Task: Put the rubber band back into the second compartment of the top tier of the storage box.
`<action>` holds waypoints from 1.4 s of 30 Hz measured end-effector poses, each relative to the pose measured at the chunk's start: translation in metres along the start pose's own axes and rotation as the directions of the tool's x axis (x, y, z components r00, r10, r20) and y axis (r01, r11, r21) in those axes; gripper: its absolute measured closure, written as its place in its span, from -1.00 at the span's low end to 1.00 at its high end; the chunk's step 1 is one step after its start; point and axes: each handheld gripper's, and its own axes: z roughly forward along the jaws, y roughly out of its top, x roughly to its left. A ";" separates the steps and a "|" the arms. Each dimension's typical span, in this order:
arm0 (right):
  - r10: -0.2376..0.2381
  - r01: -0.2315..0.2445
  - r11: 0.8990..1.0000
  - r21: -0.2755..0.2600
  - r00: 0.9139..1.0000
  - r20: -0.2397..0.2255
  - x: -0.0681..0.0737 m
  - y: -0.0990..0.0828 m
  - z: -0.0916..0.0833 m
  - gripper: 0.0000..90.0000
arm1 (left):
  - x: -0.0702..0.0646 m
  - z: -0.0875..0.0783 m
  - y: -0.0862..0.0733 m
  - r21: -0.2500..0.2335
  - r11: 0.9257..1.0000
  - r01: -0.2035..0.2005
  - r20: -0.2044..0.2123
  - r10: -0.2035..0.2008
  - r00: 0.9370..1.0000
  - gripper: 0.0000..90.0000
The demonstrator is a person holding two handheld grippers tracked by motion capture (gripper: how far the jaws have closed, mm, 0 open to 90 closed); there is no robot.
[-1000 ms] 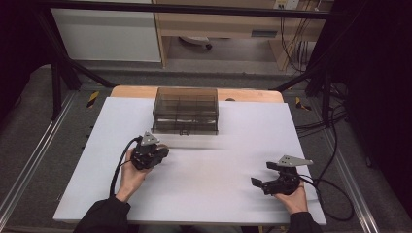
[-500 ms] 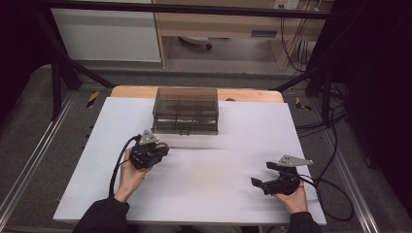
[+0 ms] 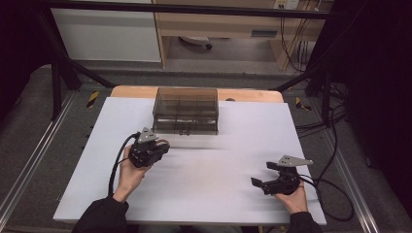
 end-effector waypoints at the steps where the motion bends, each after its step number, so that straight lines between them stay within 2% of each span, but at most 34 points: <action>1: 0.000 0.000 1.000 0.000 1.000 0.000 0.000 0.000 0.000 -0.98 | 0.000 0.000 0.001 -0.001 1.000 -0.002 -0.002 0.002 1.000 0.85; 15: -0.001 0.001 1.000 0.003 1.000 0.004 0.000 0.000 0.000 -0.98 | -0.005 -0.007 0.013 -0.018 1.000 -0.014 0.002 0.014 1.000 0.85; 23: -0.002 0.002 1.000 0.003 1.000 0.003 0.000 0.000 0.000 -0.98 | -0.002 -0.012 0.021 -0.049 0.999 0.003 0.005 -0.003 1.000 0.85; 42: -0.005 0.005 1.000 0.003 1.000 0.003 0.000 0.000 0.000 -0.98 | -0.003 -0.009 0.041 -0.048 0.999 -0.010 -0.003 0.010 1.000 0.85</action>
